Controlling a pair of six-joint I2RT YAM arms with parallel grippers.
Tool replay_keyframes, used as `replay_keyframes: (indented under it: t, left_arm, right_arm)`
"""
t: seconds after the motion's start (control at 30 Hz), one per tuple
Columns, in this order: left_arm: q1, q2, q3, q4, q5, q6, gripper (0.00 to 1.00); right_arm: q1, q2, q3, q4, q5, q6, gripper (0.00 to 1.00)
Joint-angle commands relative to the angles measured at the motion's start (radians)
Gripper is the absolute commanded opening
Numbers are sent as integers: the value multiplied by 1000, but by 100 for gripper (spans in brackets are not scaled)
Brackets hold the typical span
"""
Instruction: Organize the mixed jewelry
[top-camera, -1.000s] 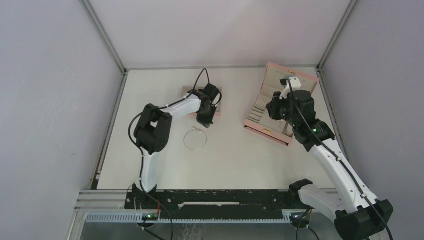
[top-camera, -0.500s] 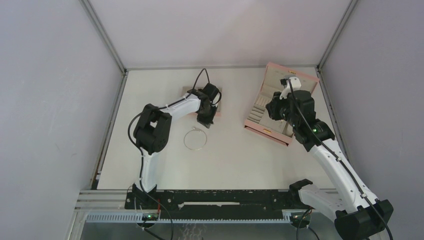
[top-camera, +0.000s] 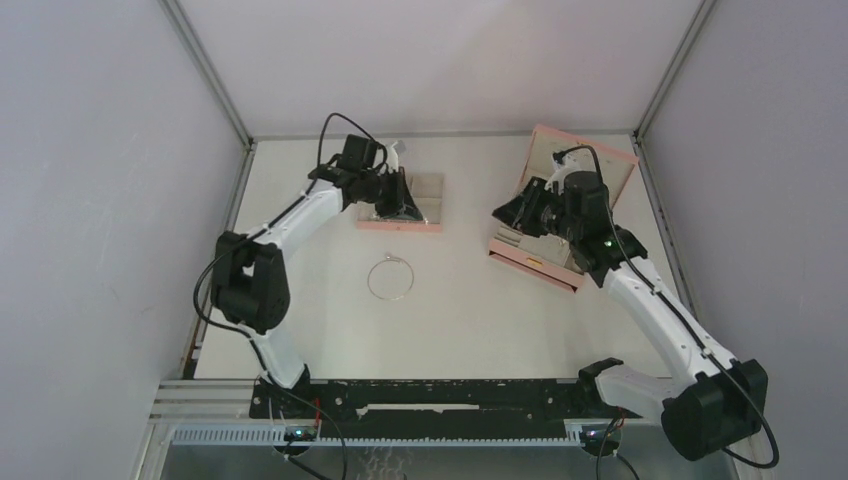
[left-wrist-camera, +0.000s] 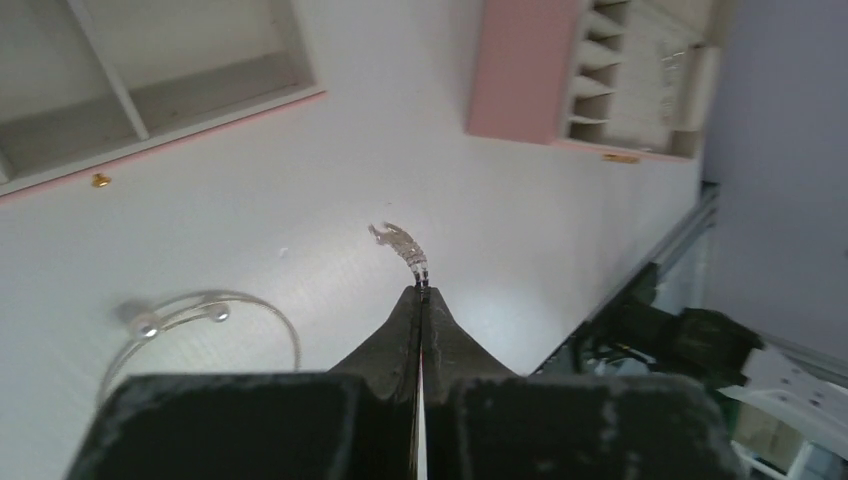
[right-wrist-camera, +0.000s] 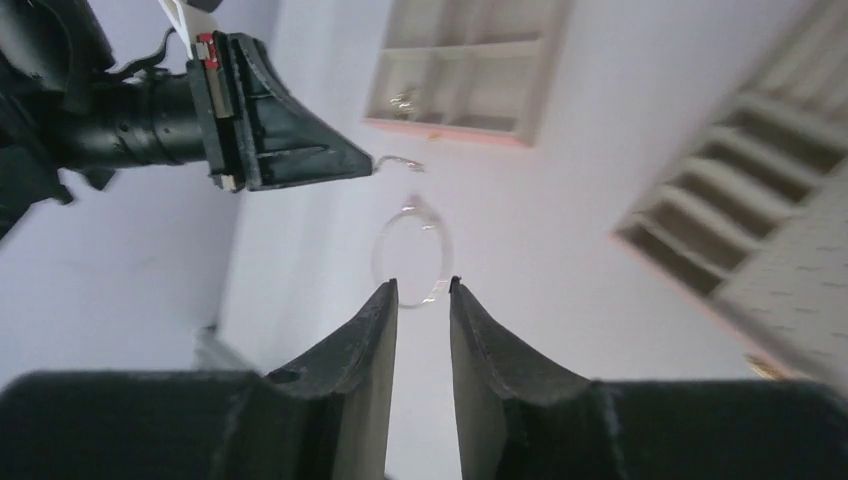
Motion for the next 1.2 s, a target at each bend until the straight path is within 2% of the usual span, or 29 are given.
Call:
replay_keyframes:
  t: [0.0,0.1,0.17,0.27,0.43,0.67,0.87,1.17]
  left_arm:
    - [12,-132,-71,223,218,-185,0]
    - [13,-177,-112,323,242,-259,0]
    - [14,-196,-149,417,266,-325,0]
    - [16,-197,-189,533,311,-457,0]
    - [15,-220,-252,700,323,-630,0]
    - [16,-224,-325,918,364,-798,0]
    - [16,-231,-355,1002,382,-861,0]
    - [16,-236,-377,1055,408,-861,0]
  right_arm:
    - [24,49,-54,241,-206,399,35]
    - [43,80,-120,403,-224,634,37]
    - [71,100,-138,478,-225,720,42]
    - [108,121,-140,524,-204,773,48]
    - [124,169,-144,613,-198,864,49]
    - [124,225,-145,696,-188,934,49]
    - [102,260,-145,789,-195,964,48]
    - [69,276,-145,798,-187,1017,47]
